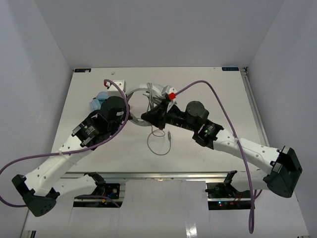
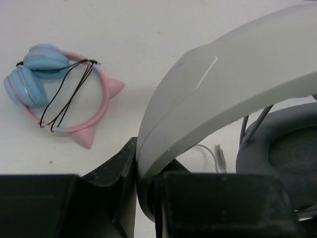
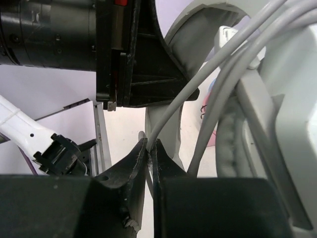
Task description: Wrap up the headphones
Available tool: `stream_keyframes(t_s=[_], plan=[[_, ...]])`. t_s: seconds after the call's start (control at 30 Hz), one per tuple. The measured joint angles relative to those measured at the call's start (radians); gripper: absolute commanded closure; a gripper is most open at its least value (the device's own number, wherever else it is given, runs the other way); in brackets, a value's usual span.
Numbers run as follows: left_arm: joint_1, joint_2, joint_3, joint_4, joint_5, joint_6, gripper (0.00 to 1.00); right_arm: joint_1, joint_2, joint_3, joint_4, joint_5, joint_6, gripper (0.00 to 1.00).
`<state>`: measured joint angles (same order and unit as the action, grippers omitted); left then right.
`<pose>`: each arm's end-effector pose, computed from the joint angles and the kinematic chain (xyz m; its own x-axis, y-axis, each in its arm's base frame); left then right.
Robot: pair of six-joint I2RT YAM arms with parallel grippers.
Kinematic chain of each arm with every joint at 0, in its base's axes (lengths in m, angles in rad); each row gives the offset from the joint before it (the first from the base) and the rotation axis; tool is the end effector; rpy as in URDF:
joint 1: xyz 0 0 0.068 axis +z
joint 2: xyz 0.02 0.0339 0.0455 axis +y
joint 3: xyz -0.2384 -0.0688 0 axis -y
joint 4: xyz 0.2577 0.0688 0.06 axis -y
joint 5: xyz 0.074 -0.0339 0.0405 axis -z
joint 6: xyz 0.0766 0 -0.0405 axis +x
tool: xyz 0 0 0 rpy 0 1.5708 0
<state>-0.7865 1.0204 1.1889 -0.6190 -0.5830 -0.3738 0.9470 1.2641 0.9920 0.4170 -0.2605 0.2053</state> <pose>0.2160 -0.1567 0.3590 -0.3743 -0.0565 -0.9256 0.1120 0.9881 -0.1056 0.1936 0.3028 0.3507 -0.1077 0.1876 -0.9763 -0.9308 0.3261 0.1653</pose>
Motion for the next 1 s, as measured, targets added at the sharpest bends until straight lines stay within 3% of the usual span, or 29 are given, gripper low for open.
stream_keyframes(t_s=[0.27,0.33,0.47,0.6,0.7,0.8,1.0], plan=[[0.006,-0.024,-0.029,0.282,-0.028,0.068,1.00,0.000,0.058,0.341,-0.362,0.110,-0.157,0.92],[0.007,0.014,0.024,0.291,-0.053,0.068,1.00,0.001,0.081,0.434,-0.463,0.153,-0.203,0.92],[0.006,0.223,0.274,0.253,-0.084,0.047,1.00,-0.008,0.098,0.546,-0.576,0.234,-0.288,0.92],[0.003,0.321,0.337,0.239,-0.076,0.019,1.00,-0.025,0.091,0.556,-0.639,0.234,-0.354,0.90],[0.002,0.350,0.350,0.186,-0.060,0.004,1.00,-0.026,0.091,0.545,-0.674,0.220,-0.389,0.71],[0.001,0.350,0.350,0.150,-0.054,-0.015,1.00,-0.027,0.086,0.506,-0.671,0.212,-0.407,0.59],[0.002,0.326,0.339,0.092,-0.066,-0.047,1.00,-0.022,0.069,0.338,-0.552,0.220,-0.403,0.57]])
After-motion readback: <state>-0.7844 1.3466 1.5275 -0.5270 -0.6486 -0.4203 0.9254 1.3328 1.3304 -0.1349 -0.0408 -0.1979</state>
